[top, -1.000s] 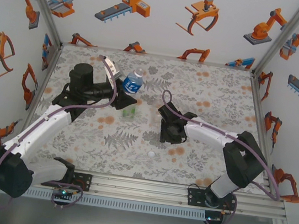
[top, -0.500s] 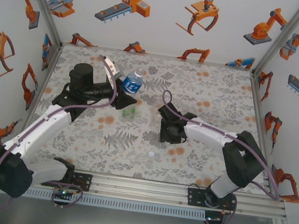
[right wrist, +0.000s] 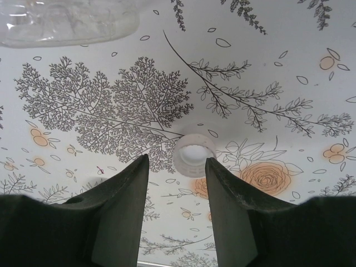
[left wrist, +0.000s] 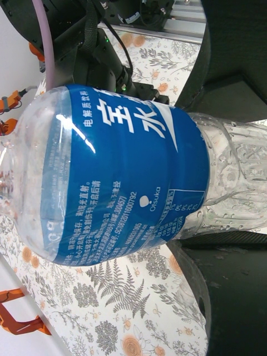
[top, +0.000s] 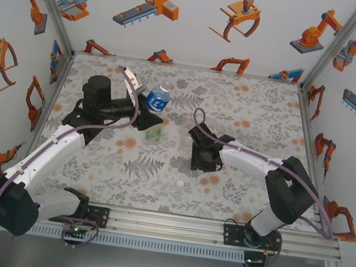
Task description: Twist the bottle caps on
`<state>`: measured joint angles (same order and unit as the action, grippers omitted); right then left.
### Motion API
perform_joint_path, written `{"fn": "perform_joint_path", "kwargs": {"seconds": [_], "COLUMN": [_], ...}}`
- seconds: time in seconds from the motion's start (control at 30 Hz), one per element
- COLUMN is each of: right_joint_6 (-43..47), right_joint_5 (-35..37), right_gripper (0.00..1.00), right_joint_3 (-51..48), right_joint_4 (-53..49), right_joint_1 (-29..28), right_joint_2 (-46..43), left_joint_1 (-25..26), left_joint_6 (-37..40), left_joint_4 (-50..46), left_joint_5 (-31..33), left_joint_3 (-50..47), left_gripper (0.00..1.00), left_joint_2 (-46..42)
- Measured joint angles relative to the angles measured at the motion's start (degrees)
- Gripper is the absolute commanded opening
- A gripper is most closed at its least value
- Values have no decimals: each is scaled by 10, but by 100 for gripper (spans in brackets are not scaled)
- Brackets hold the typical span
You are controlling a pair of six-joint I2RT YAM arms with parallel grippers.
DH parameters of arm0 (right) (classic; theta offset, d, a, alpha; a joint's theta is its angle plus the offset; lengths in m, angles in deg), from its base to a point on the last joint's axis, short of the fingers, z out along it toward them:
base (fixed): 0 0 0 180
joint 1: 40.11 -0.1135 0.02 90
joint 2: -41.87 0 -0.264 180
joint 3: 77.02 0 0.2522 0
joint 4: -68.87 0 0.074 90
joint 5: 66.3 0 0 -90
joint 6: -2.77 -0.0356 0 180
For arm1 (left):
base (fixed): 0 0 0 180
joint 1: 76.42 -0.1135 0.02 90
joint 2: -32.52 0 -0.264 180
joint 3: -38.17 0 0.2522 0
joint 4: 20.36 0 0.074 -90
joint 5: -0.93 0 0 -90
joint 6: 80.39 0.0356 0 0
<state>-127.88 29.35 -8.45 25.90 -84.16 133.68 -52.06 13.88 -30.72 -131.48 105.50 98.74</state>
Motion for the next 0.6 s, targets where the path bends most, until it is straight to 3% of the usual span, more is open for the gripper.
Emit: {"fn": "perform_joint_path", "kwargs": {"seconds": [0.6], "right_joint_6": [0], "right_joint_5": [5], "right_gripper": [46], "right_joint_3": [-1], "right_joint_4": [4], "right_joint_1": [5], "right_joint_2": [-14], "left_joint_1": [0], "left_joint_6": [0], "left_joint_4": [0], "left_joint_5": [0], "left_joint_3": [0], "left_gripper": [10], "left_joint_2": [0]}}
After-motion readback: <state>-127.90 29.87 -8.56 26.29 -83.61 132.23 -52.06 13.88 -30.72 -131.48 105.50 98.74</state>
